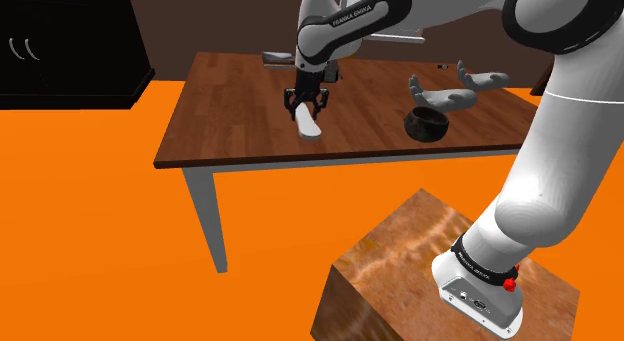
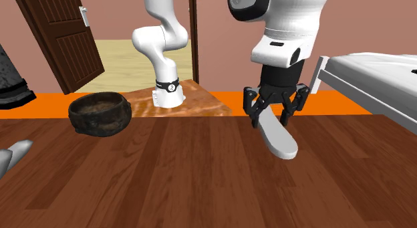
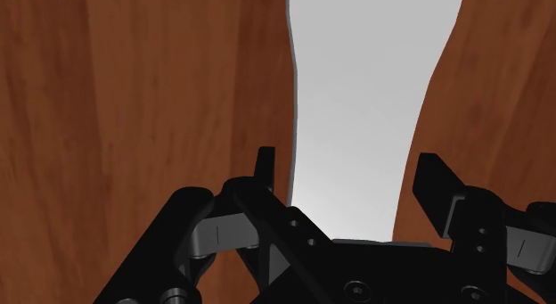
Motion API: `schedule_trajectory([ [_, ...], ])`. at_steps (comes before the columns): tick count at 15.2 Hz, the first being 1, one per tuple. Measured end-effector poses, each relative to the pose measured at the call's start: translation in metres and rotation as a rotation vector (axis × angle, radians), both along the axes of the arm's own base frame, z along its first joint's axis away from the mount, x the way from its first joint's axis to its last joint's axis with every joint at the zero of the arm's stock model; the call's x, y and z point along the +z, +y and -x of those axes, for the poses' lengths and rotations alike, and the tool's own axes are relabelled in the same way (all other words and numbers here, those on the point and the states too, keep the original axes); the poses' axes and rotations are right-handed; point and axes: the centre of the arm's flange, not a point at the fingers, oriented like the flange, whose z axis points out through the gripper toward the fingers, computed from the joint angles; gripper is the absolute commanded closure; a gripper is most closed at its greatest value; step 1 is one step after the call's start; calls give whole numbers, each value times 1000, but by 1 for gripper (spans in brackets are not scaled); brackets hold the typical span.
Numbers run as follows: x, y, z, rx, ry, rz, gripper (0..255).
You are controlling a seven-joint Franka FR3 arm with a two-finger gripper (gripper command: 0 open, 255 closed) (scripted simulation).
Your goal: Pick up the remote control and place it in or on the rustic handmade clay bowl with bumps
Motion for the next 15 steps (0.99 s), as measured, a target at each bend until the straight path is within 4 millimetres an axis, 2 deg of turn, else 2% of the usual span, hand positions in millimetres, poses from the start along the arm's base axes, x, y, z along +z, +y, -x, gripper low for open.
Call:
schedule_trajectory([
  [15,78,0,-1,0,0,0,255],
])
